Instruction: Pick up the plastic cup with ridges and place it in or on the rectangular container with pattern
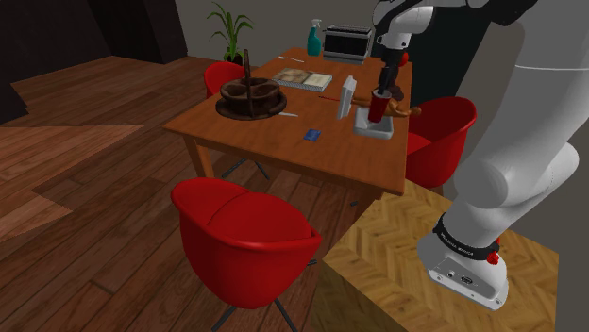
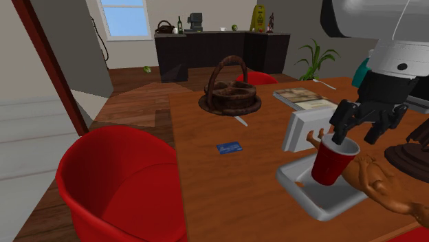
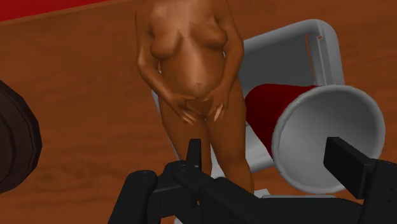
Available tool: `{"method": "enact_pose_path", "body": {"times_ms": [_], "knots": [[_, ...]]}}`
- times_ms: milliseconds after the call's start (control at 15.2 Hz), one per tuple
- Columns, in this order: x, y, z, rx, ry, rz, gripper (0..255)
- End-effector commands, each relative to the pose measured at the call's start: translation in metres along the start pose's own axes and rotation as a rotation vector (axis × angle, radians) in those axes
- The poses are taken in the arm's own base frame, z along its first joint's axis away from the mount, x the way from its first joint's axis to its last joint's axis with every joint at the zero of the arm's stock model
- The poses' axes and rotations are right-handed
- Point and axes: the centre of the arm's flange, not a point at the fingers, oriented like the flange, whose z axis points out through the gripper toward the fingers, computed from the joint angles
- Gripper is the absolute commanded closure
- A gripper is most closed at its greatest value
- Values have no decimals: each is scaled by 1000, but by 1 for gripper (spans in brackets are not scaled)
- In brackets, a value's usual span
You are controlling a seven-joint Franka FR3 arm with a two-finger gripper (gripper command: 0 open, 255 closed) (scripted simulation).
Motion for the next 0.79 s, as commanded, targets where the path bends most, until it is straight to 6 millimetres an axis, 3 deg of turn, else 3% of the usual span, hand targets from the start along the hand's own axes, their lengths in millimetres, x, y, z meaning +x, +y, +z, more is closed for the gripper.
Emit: {"method": "enact_pose_path", "body": {"times_ms": [0,264,726], "knots": [[0,0,0,0,0,0,0],[0,0,-50,0,0,0,0],[0,0,-50,0,0,0,0]]}}
